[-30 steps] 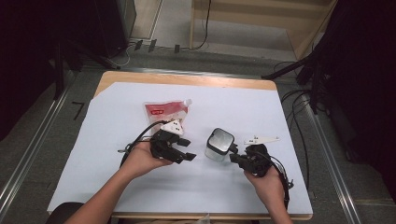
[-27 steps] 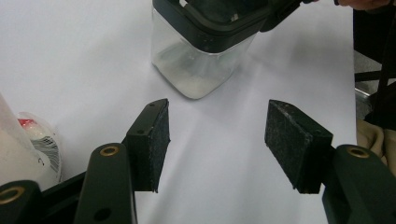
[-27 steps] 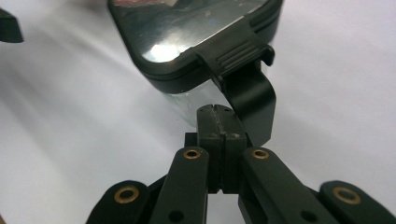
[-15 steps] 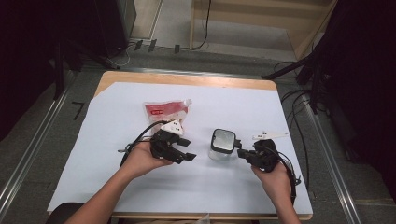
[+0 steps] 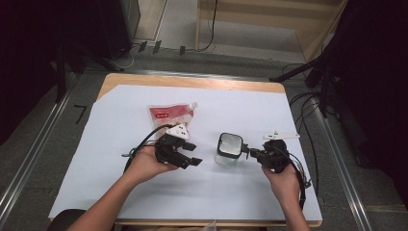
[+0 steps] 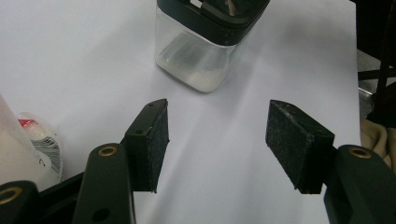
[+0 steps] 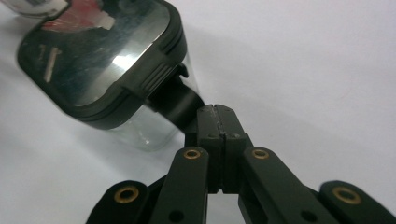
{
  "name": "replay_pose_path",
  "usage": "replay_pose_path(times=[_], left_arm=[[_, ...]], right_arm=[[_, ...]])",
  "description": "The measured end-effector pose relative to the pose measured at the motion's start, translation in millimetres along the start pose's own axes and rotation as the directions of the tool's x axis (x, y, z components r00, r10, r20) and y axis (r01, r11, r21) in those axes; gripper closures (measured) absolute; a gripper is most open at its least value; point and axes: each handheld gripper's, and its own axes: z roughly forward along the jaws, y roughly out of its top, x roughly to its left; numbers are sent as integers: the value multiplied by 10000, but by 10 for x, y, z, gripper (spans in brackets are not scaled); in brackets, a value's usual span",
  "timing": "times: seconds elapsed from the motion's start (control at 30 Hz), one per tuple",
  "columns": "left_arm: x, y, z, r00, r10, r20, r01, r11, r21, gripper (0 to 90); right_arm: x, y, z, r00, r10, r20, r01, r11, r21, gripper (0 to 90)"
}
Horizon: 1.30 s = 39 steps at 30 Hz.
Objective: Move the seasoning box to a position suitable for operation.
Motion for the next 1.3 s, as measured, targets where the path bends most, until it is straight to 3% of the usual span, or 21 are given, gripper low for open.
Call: replay_pose_path(times=[0.13,0.27,0.47,0.57,0.7,0.83,1.1,1.13,1.3], left_arm=[[8,-1,-6,10000,-21,20,21,10000,72,404],[10,-12,-12,10000,-70,20,70,10000,-1,377],[11,-19,-1,9997,-189,146,191,9997,-146,392],[10,26,19,9998,-201,90,205,9988,-453,474],[26,110,86,9990,-245,-380,230,9990,-376,737],[37,168,177,9984,-440,-358,424,9982,-434,880],[65,237,329,9944,-887,-572,870,9957,-314,887],[70,249,380,9922,-1088,-611,1077,9940,-214,888],[63,247,470,9934,-878,-734,866,9961,-192,893]], right_arm=[[7,25,45,9999,-10,153,11,9999,-118,900],[66,54,88,9989,-342,311,350,9990,-261,900],[47,90,106,9995,-218,213,227,9988,-432,900],[40,95,102,9997,-212,115,216,9991,-362,900],[34,96,67,9997,-223,39,224,9988,-431,900],[38,71,9,9997,-184,-160,177,9989,-436,900],[109,-33,-80,9990,-253,-358,242,9993,-297,900],[112,-40,-84,9990,-266,-349,256,9992,-304,900],[109,-45,-78,9993,-227,-299,219,9993,-289,900]])
